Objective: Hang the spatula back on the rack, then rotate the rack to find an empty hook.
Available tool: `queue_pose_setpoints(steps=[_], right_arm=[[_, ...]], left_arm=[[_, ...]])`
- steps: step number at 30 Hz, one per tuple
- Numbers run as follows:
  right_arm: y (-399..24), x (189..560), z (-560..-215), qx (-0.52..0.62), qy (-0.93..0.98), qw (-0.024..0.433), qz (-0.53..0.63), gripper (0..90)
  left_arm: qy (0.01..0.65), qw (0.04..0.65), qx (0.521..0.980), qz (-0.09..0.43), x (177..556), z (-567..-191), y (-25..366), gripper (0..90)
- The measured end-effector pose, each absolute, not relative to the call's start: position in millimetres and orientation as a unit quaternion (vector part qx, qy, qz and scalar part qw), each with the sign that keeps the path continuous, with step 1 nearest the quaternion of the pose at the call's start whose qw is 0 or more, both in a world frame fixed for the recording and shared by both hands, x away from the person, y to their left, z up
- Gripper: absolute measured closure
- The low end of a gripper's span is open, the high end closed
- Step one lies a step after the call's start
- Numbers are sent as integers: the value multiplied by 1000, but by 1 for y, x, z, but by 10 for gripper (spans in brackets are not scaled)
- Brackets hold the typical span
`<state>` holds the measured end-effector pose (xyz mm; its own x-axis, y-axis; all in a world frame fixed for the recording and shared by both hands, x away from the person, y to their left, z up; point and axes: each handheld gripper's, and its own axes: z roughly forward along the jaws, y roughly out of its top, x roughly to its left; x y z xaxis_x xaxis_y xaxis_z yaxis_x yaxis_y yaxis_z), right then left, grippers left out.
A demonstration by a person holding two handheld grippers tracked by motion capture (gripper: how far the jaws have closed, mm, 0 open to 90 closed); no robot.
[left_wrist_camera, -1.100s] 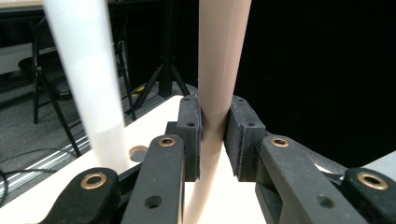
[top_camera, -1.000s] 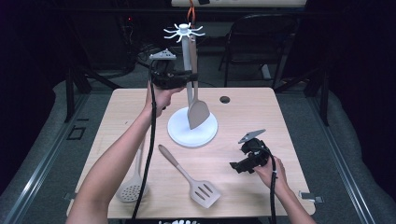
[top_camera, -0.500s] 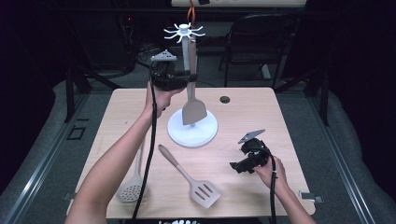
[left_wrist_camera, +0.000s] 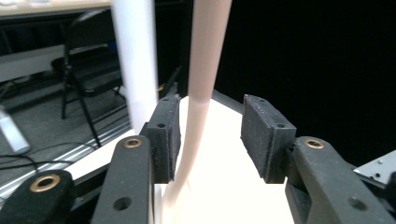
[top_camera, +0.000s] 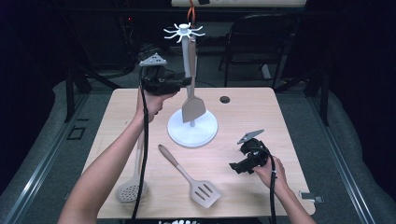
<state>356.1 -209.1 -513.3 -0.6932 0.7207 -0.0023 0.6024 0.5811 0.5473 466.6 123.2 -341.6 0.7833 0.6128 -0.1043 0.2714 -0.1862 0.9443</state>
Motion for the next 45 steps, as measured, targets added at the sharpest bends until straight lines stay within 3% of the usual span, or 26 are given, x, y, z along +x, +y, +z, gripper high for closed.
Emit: queue_pose_setpoints(steps=[10,28,45], right_arm=[[-208,357,-514,374,885,111,254,70],[-206,359,-516,370,887,114,253,74],[-207,358,-516,369,888,115,247,79]], left_arm=[[301,575,731,207,461,-319,145,897],[284,597,704,261,458,-270,149,898],[311,585,696,278,472,-262,150,899]])
